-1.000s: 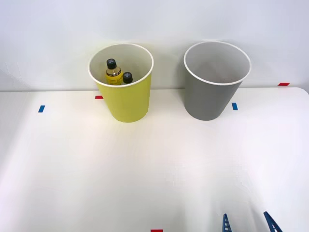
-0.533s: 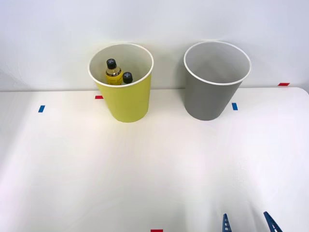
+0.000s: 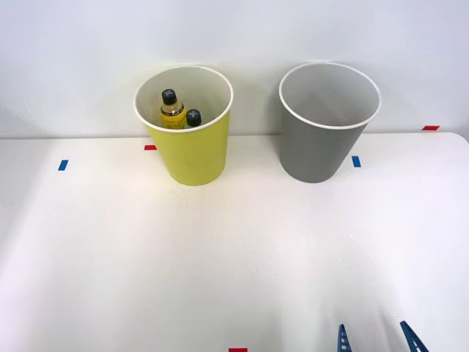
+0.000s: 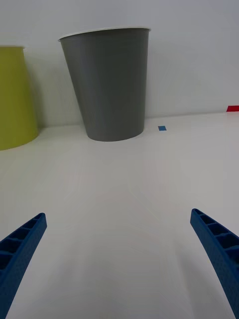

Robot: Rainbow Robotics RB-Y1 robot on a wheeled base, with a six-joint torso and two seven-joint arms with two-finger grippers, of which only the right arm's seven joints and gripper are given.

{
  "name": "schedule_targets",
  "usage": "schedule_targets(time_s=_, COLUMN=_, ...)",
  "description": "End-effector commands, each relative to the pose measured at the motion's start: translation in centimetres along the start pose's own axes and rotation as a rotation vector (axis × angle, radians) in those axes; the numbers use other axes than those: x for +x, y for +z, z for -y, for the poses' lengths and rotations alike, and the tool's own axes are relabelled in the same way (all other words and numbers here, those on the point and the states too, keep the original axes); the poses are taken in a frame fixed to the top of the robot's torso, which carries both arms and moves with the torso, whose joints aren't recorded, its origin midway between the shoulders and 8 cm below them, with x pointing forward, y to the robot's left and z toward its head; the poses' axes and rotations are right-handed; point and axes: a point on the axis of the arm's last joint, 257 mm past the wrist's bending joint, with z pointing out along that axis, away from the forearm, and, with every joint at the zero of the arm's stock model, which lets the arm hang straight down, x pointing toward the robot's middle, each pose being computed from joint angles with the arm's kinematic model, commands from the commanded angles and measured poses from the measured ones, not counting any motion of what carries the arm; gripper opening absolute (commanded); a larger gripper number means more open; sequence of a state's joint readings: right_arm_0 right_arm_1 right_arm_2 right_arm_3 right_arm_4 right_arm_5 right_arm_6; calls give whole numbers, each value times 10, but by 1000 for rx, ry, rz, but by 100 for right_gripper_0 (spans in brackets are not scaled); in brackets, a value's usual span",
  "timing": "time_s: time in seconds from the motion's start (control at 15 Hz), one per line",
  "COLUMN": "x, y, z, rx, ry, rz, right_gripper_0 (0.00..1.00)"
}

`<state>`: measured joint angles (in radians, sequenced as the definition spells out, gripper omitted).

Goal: Put cans in the gray bin, plastic bottles in the light green bin

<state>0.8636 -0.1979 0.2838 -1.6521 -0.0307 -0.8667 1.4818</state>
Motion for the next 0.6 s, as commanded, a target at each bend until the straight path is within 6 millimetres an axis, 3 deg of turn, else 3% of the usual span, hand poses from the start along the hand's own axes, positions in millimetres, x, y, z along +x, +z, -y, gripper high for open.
schedule_targets(time_s=0.07, x=0, y=0, z=0, rx=0, ry=0, rz=0, right_gripper_0=100)
schedule_targets(time_s=0.6, x=0, y=0, z=0, rx=0, ry=0, rz=0, right_gripper_0=100)
